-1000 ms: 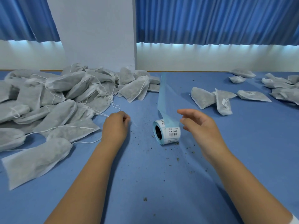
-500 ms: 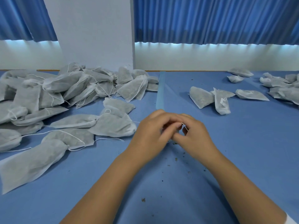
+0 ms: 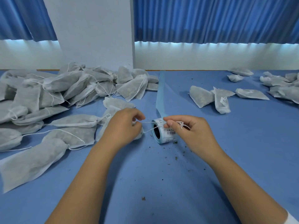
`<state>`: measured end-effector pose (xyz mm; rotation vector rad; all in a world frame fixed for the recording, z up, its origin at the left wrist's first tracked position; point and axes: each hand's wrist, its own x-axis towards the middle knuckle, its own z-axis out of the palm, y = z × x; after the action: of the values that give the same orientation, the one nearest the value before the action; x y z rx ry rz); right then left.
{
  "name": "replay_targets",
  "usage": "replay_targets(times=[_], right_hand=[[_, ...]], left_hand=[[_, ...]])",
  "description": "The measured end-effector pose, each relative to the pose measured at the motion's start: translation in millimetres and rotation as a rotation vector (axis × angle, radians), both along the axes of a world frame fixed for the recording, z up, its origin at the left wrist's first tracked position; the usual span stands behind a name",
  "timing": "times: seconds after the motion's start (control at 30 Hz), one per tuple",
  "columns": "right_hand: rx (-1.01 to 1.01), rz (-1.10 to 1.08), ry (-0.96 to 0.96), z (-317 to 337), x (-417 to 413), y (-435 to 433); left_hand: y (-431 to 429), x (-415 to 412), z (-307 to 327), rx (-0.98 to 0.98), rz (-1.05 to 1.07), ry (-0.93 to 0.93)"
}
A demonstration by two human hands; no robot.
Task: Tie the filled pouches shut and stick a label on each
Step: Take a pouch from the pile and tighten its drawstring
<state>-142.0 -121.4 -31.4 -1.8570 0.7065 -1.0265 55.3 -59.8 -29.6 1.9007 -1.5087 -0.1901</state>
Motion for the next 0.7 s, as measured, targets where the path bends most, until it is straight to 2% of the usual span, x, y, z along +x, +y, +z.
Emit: replay_targets(times=[0.07, 0.13, 0.23, 0.4, 0.57, 0.7], right_hand=[[0.005, -0.002, 0.007, 0.8, -0.2, 0.6], [0.013, -0.006, 0.017, 1.3, -0.5, 0.8], [0.020, 0.009, 0.056, 1.1, -0.7, 2.5], [0.030, 0.092, 0.077, -1.1, 0.5, 6.8], [-0.031, 0.122, 0.134, -4.0, 1.6, 9.8], [-0.037, 0.145, 0.183, -5.1, 1.7, 10.0]], left_hand=[[1.5, 5.2, -1.0, 0.124, 0.001, 0.024], [0.7, 8.7, -3.7, 0.207, 0.005, -0.044], [-2.0, 11.7, -7.0, 0.253, 0.047, -0.191], [-2.9, 24.1, -10.6, 0.331, 0.171, -0.263], [-5.7, 27.6, -15.8, 0.326, 0.187, -0.274], [-14.0, 28.2, -21.3, 0.198, 0.216, -0.270]])
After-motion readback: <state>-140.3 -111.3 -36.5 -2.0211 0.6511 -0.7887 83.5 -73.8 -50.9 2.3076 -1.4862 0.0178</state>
